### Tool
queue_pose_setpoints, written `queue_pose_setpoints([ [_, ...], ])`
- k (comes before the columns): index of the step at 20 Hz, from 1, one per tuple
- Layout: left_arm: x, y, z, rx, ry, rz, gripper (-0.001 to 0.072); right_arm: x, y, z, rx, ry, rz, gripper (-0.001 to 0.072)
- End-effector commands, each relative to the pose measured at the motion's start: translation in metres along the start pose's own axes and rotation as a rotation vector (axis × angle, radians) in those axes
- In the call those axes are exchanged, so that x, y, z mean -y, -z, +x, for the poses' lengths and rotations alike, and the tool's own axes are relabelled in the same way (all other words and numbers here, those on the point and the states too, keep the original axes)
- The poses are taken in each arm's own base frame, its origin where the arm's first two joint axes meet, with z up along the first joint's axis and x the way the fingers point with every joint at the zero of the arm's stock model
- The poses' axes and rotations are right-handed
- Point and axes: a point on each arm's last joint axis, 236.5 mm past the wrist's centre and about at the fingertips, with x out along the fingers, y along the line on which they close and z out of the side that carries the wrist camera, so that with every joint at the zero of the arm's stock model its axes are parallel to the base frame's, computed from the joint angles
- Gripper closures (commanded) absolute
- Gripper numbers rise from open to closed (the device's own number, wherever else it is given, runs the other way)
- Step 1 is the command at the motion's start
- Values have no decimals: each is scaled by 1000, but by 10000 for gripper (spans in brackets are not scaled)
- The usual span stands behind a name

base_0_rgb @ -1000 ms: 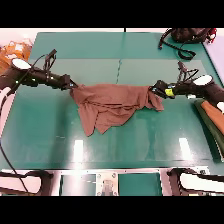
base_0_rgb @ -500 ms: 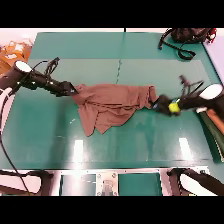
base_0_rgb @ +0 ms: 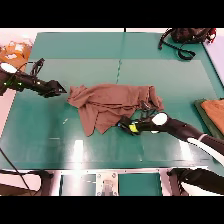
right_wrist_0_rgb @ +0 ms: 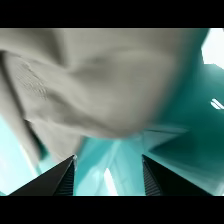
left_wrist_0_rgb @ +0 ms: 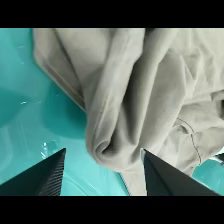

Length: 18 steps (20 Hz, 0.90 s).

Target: Fold the shirts.

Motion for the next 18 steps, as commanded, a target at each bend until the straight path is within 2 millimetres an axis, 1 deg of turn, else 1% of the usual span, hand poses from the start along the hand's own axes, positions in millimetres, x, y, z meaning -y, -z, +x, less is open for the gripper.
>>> queue_pose_setpoints([
  [1,-6,0,-4,4,-2,-16,170,-19,-18,22,54,-14,-18,302],
  [3,-6,0,-4,6,-4,-16,170,-29,-38,16,103,-38,-19,327],
  [4,-6,0,-4,6,-3,-16,170,-31,-47,13,124,-44,-34,410],
  [5,-6,0,-4,6,-3,-16,170,-31,-51,11,134,-46,-49,581],
  [6,-6,0,-4,6,-3,-16,170,-31,-53,10,133,-46,-68,690],
  [7,-6,0,-4,7,-4,-16,170,-33,-51,9,116,-49,-92,694],
  [8,-6,-1,-4,9,-5,-16,170,-37,-45,6,82,-56,-122,694],
  [9,-7,-2,-4,13,-8,-18,169,-45,-34,-1,29,-75,-162,695],
  [10,-8,-3,-4,19,-11,-29,169,-56,-23,-12,-18,-103,-199,695],
  [12,-10,-8,-4,39,-22,-49,169,-81,-9,-49,-73,-172,-248,694],
  [13,-11,-10,-4,49,-26,-61,169,-91,-8,-70,-81,-206,-264,694],
  [14,-13,-12,-3,58,-30,-63,169,-95,-10,-89,-81,-226,-275,694],
  [15,-14,-14,-3,66,-34,-63,169,-94,-15,-107,-78,-233,-279,694],
  [16,-15,-15,-3,73,-38,-64,169,-88,-21,-121,-75,-233,-273,693],
  [17,-14,-16,-3,73,-37,-62,169,-77,-28,-132,-70,-215,-262,693],
  [18,-12,-14,-1,68,-35,-60,169,-59,-38,-137,-59,-171,-255,694],
])
